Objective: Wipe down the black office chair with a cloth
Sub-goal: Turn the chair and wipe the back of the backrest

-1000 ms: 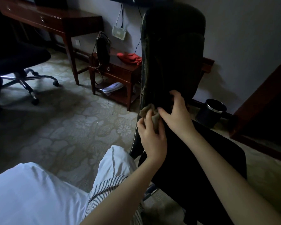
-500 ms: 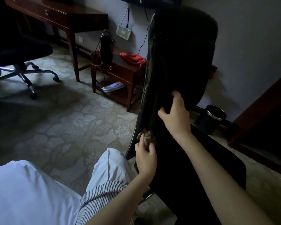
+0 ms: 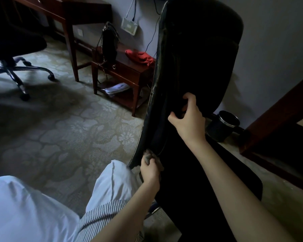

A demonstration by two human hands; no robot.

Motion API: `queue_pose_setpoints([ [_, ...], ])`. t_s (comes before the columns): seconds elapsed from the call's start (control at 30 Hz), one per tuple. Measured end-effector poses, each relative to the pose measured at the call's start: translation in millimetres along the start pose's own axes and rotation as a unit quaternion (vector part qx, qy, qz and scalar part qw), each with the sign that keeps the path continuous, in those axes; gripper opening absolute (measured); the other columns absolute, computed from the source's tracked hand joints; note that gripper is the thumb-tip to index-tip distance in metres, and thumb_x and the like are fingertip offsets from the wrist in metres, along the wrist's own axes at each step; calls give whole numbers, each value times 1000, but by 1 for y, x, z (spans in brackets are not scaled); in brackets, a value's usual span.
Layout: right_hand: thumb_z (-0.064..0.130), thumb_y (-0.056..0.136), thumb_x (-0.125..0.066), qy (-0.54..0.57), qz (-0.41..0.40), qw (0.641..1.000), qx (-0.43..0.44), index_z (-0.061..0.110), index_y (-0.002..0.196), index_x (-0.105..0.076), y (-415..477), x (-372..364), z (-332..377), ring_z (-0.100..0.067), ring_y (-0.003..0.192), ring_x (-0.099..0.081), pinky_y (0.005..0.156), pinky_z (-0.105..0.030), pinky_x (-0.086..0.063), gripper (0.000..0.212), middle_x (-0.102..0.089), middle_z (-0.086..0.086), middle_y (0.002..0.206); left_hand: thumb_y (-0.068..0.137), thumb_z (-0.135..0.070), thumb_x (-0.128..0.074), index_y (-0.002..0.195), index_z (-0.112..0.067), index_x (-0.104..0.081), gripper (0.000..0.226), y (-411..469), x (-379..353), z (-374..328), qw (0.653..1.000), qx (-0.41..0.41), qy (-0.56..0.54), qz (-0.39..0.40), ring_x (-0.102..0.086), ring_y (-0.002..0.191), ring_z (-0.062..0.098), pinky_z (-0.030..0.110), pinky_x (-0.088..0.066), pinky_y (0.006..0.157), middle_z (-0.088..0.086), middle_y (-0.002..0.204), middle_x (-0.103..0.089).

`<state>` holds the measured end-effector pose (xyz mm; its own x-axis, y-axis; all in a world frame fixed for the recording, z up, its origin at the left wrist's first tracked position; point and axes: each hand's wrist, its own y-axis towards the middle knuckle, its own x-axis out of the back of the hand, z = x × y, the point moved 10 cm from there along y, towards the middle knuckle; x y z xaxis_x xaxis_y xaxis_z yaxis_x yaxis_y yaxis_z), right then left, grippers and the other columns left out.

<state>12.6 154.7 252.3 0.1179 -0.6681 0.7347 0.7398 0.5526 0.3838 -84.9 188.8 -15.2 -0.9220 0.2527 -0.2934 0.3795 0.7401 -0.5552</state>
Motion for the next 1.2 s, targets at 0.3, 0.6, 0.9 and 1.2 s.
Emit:
queue_pose_setpoints([
  [0.3,21,87,-60,-35,-12,999,25,11,133,-37,5,-5,5,-26,94,-60,74,-29,-42,52,-56,-8,114,81,-31,-50,119,-11,-56,44,-53,-43,-63,981,-168,60,78,-51,120,26,42,-40,106,16,123,-57],
  [0.6,20,91,-55,-66,-41,996,31,7,138,-33,10,-11,6,-28,99,-60,70,-24,-41,53,-52,-12,122,84,-24,-46,145,-25,-32,63,-60,-53,-73,938,-298,175,25,-50,110,18,33,-44,93,3,121,-46],
  [0.9,13,75,-70,-64,-14,998,-12,18,149,-14,2,-37,-16,-36,118,-42,92,-41,-47,93,-29,-17,138,90,-10,-48,130,-12,-53,41,28,17,-2,972,-78,220,-42,-51,117,33,32,-37,97,17,120,-58],
  [1.2,9,82,-67,27,21,999,-6,31,150,-2,4,-48,-28,-34,132,-35,103,-46,-42,97,-11,-14,151,89,-3,-39,63,-10,-45,27,24,-22,-9,997,67,29,5,-46,40,15,16,-37,37,6,53,-47],
])
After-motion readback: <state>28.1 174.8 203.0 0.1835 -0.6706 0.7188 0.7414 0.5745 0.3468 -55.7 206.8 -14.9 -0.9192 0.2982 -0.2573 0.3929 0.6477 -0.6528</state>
